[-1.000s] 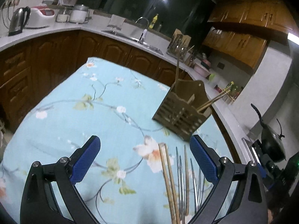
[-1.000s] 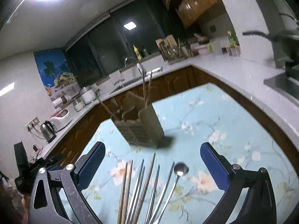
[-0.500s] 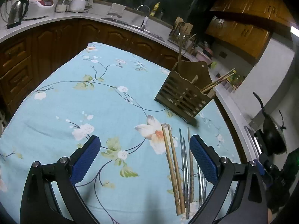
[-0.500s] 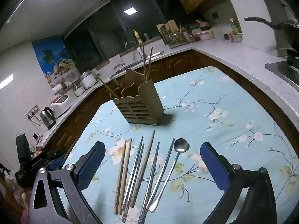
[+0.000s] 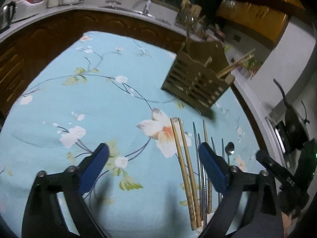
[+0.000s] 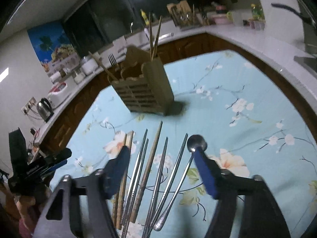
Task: Organize utensils
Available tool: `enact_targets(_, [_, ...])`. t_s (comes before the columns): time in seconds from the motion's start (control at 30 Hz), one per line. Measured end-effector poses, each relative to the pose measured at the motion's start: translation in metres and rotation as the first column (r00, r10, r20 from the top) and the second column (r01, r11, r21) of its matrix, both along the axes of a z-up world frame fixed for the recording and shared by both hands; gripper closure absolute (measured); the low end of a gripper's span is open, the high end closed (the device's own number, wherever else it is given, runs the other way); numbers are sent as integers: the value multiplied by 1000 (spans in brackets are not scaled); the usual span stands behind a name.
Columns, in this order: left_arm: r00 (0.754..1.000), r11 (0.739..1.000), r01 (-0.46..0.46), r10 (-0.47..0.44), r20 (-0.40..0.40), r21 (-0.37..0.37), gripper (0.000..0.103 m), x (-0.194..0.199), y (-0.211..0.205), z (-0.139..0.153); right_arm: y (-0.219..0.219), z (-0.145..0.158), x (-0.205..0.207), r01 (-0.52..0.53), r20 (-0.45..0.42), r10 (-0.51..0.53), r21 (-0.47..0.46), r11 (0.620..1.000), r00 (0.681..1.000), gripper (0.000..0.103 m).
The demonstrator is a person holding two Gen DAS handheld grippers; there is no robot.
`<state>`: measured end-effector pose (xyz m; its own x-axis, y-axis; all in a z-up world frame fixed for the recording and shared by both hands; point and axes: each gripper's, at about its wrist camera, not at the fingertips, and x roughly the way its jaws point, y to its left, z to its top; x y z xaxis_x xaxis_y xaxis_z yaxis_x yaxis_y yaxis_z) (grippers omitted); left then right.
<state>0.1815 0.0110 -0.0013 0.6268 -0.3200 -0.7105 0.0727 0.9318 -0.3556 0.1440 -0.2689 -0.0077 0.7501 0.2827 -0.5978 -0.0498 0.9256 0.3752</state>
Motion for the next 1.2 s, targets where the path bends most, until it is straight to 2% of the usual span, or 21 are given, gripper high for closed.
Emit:
enact_targets(0.03, [1000, 1000, 11, -11, -10, 2, 20, 3, -3, -1, 2, -3, 5, -8, -13, 8, -2, 1000, 1000, 44])
enact_targets(0.1, [999, 999, 40, -40, -31, -4, 35, 11, -12, -6, 5, -9, 15, -17, -46, 16, -17, 1000, 999, 53])
enact_targets(0.17, [996, 998, 70, -70, -56, -1, 39, 20, -21, -11, 9, -16, 26, -33, -79, 32, -18, 999, 996, 65])
enact_targets(0.3, [989, 993, 110, -107, -98, 32, 56, 37, -39, -20, 15, -29, 44, -53, -140, 47, -41, 998, 989, 75])
enact_targets(0.33, [988, 993, 114, -110, -104, 40, 58, 41, -42, -21, 16, -32, 48, -58, -149, 52, -36, 998, 987, 77])
enact_targets(0.4, [986, 991, 123, -118, -119, 42, 65, 49, -46, -24, 19, -36, 55, -71, -162, 65, -36, 997, 985, 78])
enact_targets(0.6, [974, 984, 165, -152, -167, 68, 73, 78, -63, -35, 29, -46, 79, -91, -204, 74, -73, 993, 976, 79])
enact_targets(0.73, [968, 982, 181, -167, -190, 61, 82, 93, -71, -44, 33, -57, 91, -102, -247, 74, -103, 989, 966, 84])
enact_targets(0.8, [963, 978, 197, -179, -201, 70, 87, 98, -77, -48, 33, -56, 92, -104, -239, 74, -118, 988, 968, 86])
enact_targets(0.87, [959, 974, 211, -191, -211, 77, 89, 101, -82, -53, 33, -56, 92, -107, -239, 75, -124, 987, 968, 87])
enact_targets(0.97, [962, 968, 224, -202, -181, 112, 89, 101, -90, -52, 38, -56, 93, -120, -234, 80, -162, 979, 969, 87])
enact_targets(1.03, [962, 966, 230, -208, -175, 115, 90, 104, -91, -52, 44, -56, 95, -131, -230, 83, -201, 971, 970, 87])
enact_targets(1.1, [962, 966, 231, -209, -177, 119, 95, 106, -90, -52, 48, -56, 97, -135, -222, 82, -235, 963, 972, 87])
enact_targets(1.2, [960, 965, 241, -221, -174, 104, 96, 107, -87, -52, 50, -57, 96, -131, -214, 77, -253, 959, 974, 89])
